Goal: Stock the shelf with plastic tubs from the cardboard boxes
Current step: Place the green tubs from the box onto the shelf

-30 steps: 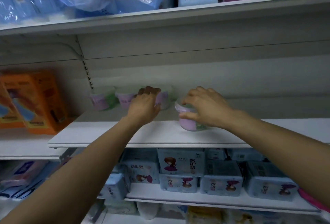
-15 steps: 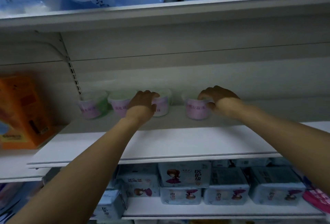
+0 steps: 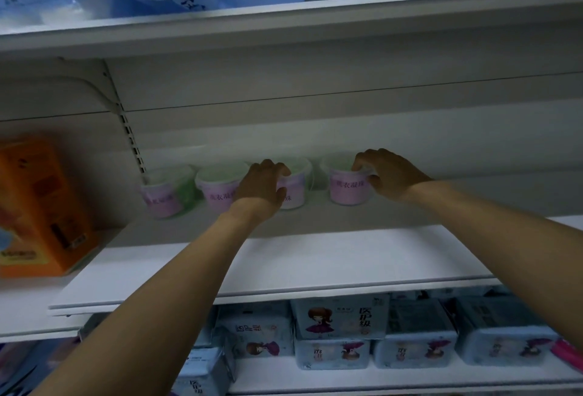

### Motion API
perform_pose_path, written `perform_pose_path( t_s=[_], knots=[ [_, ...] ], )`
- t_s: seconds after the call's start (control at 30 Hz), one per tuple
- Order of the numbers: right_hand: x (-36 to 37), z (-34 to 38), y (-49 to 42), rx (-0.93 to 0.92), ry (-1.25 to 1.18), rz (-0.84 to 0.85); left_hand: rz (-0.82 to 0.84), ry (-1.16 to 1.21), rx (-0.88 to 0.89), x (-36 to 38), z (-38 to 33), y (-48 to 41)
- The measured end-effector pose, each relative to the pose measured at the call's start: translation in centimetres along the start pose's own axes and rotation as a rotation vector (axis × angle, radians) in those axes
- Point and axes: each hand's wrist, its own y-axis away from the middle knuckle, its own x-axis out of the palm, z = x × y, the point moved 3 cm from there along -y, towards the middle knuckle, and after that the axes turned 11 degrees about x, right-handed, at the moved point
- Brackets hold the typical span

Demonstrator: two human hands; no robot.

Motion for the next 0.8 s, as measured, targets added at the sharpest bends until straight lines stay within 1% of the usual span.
perform_pose_path(
  t_s=[0.13, 0.27, 0.33, 0.4, 0.5, 0.6, 0.67, 0.8],
  knots=[
    [0.2, 0.1, -0.3, 0.039, -0.012, 0.026, 0.020, 0.027, 0.005, 0.3, 0.3, -0.2],
    [0.1, 0.9, 0.2, 0.124, 0.049, 0.056, 0.090, 0.055, -0.009, -0.1, 0.5, 0.3],
    [-0.4, 1.8, 1.5, 0.151, 0.059, 0.004, 0.059, 0.084, -0.027, -0.9, 0.2, 1.4],
    [-1.3, 3.1, 3.6, 0.132, 0.010, -0.108, -0.027, 0.087, -0.040, -2.3, -0.9, 3.3],
    [-2.4, 5.2, 7.8, 0.053, -0.027, -0.250, -0.203, 0.079, -0.008, -4.5, -3.3, 7.7],
    [-3.5, 7.3, 12.9, -0.039, -0.028, -0.331, -0.290, 0.062, -0.003, -6.3, -5.8, 13.3],
    [-4.0, 8.3, 16.7, -0.057, -0.063, -0.337, -0.313, 0.057, -0.038, -7.3, -7.3, 17.5],
    [-3.3, 10.4, 24.5, -0.087, -0.082, -0.248, -0.276, 0.025, -0.091, -8.7, -10.0, 26.6]
  ],
)
